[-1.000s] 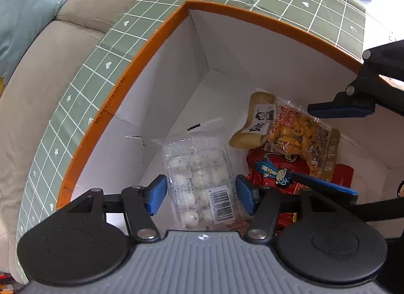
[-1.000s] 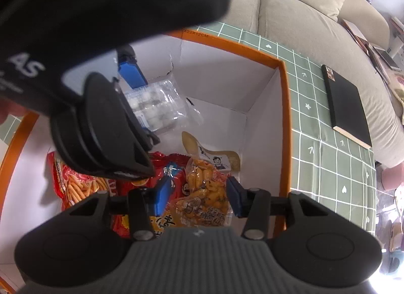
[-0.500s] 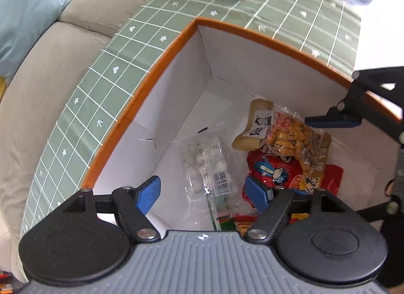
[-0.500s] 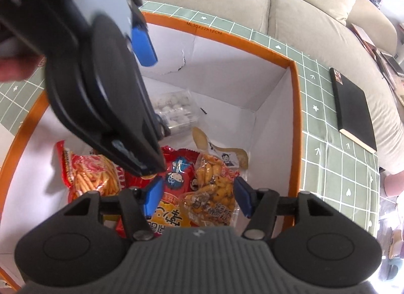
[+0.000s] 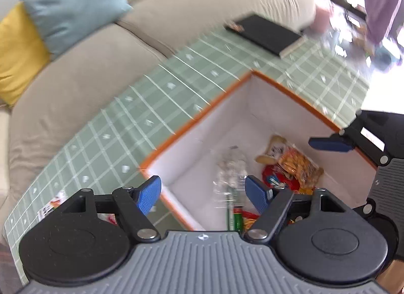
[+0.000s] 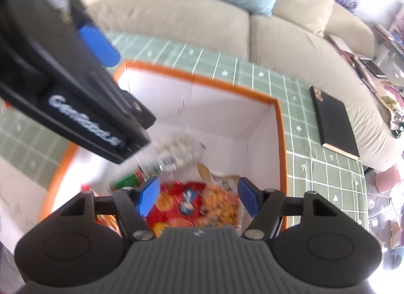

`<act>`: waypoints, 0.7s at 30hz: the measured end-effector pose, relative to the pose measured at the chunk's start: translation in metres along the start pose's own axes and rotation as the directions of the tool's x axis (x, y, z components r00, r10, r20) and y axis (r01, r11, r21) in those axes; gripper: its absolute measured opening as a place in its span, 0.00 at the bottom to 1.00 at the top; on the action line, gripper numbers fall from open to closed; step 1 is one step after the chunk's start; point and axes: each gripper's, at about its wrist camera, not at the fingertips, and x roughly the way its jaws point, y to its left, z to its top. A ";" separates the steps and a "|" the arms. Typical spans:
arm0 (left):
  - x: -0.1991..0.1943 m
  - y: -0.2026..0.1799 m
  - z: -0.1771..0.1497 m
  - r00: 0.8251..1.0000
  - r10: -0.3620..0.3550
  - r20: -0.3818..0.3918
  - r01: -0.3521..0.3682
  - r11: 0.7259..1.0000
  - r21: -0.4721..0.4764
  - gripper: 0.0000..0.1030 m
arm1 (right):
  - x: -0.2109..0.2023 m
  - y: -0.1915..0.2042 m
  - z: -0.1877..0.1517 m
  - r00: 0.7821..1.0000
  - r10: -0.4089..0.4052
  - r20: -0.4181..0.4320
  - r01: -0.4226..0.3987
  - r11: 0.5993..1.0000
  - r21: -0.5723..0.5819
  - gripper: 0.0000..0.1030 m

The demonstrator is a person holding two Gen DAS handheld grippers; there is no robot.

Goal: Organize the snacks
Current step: 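Move left tool to the red-wrapped braised egg while right tool moves to the meat-strip packet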

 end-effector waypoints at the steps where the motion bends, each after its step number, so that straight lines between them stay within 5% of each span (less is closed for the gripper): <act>1: -0.007 0.007 -0.005 1.000 0.014 0.028 -0.013 1.000 -0.020 0.86 | -0.005 0.003 0.002 1.000 0.003 0.016 -0.004 1.000 0.021 0.65; 10: -0.052 0.078 -0.076 0.984 0.146 0.104 -0.117 0.962 -0.247 0.86 | -0.036 0.052 0.030 0.987 0.106 0.119 -0.122 0.983 0.139 0.66; 21: -0.048 0.143 -0.178 0.983 0.178 0.041 -0.137 0.868 -0.478 0.86 | -0.019 0.131 0.041 0.971 0.235 0.052 -0.240 0.953 0.185 0.66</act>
